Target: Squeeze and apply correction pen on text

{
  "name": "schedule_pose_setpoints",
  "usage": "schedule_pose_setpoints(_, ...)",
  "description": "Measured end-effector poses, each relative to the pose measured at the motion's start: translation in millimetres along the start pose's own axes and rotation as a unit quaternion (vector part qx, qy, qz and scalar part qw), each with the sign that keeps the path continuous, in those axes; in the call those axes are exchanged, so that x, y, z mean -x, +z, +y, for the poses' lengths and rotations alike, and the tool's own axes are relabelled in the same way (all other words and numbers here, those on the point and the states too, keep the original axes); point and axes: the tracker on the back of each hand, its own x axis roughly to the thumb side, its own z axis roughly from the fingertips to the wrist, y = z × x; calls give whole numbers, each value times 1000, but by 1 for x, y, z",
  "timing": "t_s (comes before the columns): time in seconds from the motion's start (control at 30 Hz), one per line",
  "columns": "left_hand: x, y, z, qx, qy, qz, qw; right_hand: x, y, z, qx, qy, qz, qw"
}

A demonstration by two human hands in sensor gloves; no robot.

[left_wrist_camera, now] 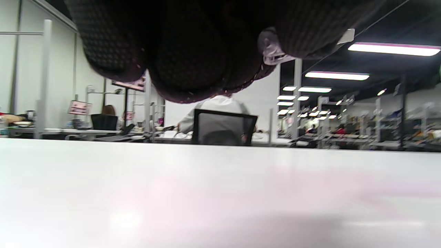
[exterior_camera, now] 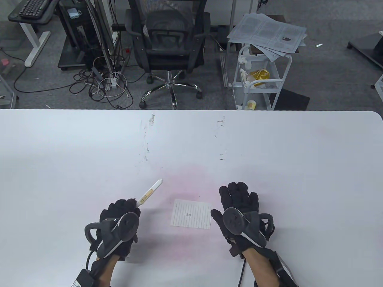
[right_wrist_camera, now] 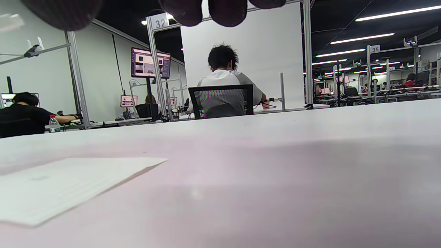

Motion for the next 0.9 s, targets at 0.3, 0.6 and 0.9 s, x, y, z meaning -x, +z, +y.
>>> schedule_pose_setpoints(0.3,-51,13,8,-42,78,-84,993,-11,2,-3,-6,-129,-12,992)
schedule_pose_setpoints(0.6,-83,21,3,-22,97,-141,985,-22,3,6,-27,-334,3,942)
schedule_pose_setpoints(0.9,-100,29,2,-16,81,-180,980,-23,1,19,-31,-450,46,891)
